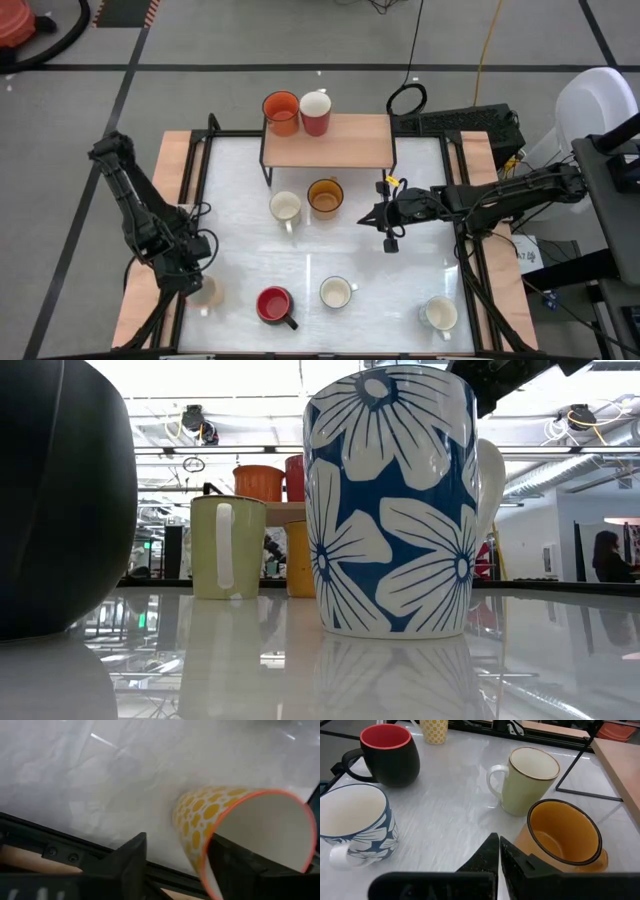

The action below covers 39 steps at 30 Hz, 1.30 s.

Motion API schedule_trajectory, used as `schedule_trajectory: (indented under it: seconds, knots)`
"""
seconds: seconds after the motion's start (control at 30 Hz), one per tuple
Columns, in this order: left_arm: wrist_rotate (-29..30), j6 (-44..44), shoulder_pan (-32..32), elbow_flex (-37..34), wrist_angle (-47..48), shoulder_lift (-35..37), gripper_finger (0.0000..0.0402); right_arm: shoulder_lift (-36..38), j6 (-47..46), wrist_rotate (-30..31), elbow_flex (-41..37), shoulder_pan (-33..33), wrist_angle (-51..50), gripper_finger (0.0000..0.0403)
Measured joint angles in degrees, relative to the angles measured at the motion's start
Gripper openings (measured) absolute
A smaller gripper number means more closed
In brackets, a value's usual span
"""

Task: Place coffee mugs
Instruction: Put the yellow patterned mug on the shelf

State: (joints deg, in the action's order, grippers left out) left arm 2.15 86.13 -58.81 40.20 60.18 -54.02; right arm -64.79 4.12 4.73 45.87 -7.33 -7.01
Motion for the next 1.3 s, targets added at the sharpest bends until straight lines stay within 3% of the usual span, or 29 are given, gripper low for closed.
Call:
schedule_trajectory:
  seconds: [0.17, 0.3, 0.47, 0.8, 1.13, 1.3]
  knots:
    - [0.6, 0.9, -0.9, -0.3, -0.1, 0.0, 0.0273, 0.0, 0.0, 0.0, 0.0, 0.0, -0.1, 0.0]
    - [0.8, 1.5, -0.9, -0.3, -0.1, 0.0, 0.0282, 0.0, 0.2, 0.0, 0.0, 0.0, -0.1, 0.0]
    - [0.9, 4.1, -0.9, -0.3, -0.2, 0.0, 0.0237, 0.0, 0.2, 0.0, 0.0, 0.0, -0.1, 0.0]
    - [0.9, 6.9, -0.9, -0.3, -2.0, 0.0, 0.0084, 0.0, 0.2, 0.0, 0.0, 0.0, -0.1, 0.0]
    - [2.7, 14.2, -0.3, -0.3, -1.7, 0.0, 0.0075, 0.0, -0.4, 0.1, 0.0, 0.0, -0.1, 0.0]
    - [4.4, 13.6, 1.0, -0.3, -1.6, 0.0, 0.0063, 0.0, -0.4, 3.1, 0.0, 0.0, 1.4, 0.0]
